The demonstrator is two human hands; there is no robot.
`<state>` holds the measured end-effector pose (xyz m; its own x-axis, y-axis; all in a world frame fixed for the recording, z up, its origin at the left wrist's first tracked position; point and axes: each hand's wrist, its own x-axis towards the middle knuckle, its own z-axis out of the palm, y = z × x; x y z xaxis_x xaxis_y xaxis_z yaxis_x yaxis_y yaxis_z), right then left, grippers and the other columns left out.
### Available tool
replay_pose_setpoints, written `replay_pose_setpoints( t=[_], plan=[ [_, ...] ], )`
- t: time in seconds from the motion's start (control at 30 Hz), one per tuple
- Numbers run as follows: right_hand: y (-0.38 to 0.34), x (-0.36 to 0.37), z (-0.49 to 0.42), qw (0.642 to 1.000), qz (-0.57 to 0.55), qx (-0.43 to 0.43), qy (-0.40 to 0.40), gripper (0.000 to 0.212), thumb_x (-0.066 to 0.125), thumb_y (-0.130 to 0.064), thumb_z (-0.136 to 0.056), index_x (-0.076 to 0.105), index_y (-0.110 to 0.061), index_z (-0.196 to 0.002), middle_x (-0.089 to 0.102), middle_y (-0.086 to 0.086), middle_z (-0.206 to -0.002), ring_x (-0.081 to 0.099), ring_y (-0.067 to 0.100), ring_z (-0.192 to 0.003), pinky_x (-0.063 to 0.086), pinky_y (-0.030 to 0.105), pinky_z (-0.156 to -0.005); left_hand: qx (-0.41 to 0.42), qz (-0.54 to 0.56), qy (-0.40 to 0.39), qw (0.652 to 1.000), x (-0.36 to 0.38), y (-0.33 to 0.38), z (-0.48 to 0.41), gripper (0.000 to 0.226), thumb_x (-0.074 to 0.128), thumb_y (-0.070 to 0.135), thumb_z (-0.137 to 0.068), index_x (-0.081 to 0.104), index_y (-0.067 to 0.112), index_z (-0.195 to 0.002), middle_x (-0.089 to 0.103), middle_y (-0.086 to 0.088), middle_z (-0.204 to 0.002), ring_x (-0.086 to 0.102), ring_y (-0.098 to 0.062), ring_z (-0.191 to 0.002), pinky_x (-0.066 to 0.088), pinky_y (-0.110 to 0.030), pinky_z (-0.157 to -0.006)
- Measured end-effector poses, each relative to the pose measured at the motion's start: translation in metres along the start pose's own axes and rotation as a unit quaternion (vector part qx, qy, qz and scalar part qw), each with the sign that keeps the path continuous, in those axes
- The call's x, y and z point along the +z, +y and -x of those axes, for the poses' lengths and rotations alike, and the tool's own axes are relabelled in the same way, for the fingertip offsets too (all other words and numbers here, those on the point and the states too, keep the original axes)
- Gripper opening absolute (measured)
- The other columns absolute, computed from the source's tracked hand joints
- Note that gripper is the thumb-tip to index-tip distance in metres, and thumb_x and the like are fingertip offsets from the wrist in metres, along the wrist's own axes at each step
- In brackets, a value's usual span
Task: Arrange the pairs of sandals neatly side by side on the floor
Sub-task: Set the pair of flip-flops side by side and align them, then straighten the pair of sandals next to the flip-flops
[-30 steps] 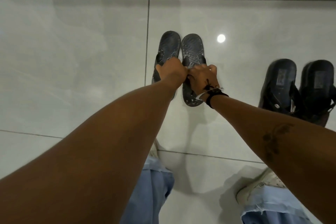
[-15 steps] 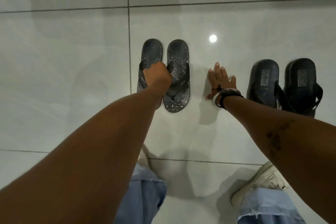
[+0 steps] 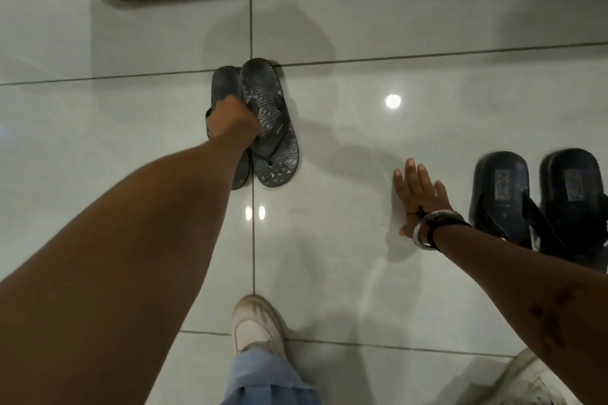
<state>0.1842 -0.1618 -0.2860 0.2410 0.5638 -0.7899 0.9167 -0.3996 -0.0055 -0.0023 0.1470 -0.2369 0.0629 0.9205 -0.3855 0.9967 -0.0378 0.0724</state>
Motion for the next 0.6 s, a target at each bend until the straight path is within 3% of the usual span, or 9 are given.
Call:
replay_pose_setpoints(
  t=[0.1, 0.37, 0.5, 0.6],
  plan=[
    [-0.001, 0.002, 0.000, 1.000, -0.013, -0.001, 0.005, 0.120, 0.074, -0.029, -0.077, -0.020, -0.018, -0.150, -0.033, 0.013, -0.156, -0.020, 0.032, -0.147, 0.009, 0.050, -0.122, -0.007, 0.017, -0.008, 1.000, 0.002, -0.001, -0.004, 0.043, 0.053, 0.041, -0.093, 0.060, 0.002, -0.109, 0.066, -0.020, -0.112, 0.061, -0.039, -0.104, 0.050, -0.044, -0.091],
    [0.004, 0.005, -0.003, 0.999, -0.047, -0.013, -0.001, 0.115, 0.071, -0.025, -0.078, -0.019, -0.021, -0.150, -0.034, 0.009, -0.156, -0.022, 0.030, -0.147, 0.001, 0.050, -0.121, -0.023, 0.011, -0.043, 0.999, 0.010, 0.002, -0.006, 0.047, 0.060, 0.045, -0.089, 0.062, 0.001, -0.105, 0.068, -0.020, -0.109, 0.063, -0.038, -0.102, 0.050, -0.042, -0.086],
    [0.007, -0.005, 0.001, 0.994, -0.108, -0.026, 0.008, 0.097, 0.060, -0.033, -0.085, -0.008, -0.023, -0.153, -0.025, 0.008, -0.160, -0.014, 0.026, -0.149, -0.005, 0.048, -0.121, -0.035, 0.013, -0.046, 0.998, 0.009, 0.001, -0.002, 0.054, 0.062, 0.046, -0.084, 0.057, 0.006, -0.120, 0.063, -0.022, -0.121, 0.060, -0.041, -0.110, 0.050, -0.046, -0.094],
    [0.019, -0.014, 0.013, 0.975, -0.197, 0.052, 0.093, 0.081, 0.054, -0.036, -0.089, 0.008, -0.020, -0.154, -0.010, 0.006, -0.163, 0.002, 0.020, -0.151, 0.000, 0.045, -0.123, -0.031, 0.012, -0.025, 0.999, 0.008, 0.009, 0.017, 0.060, 0.060, 0.051, -0.080, 0.054, 0.007, -0.121, 0.061, -0.024, -0.121, 0.058, -0.045, -0.110, 0.047, -0.053, -0.097]
  ],
)
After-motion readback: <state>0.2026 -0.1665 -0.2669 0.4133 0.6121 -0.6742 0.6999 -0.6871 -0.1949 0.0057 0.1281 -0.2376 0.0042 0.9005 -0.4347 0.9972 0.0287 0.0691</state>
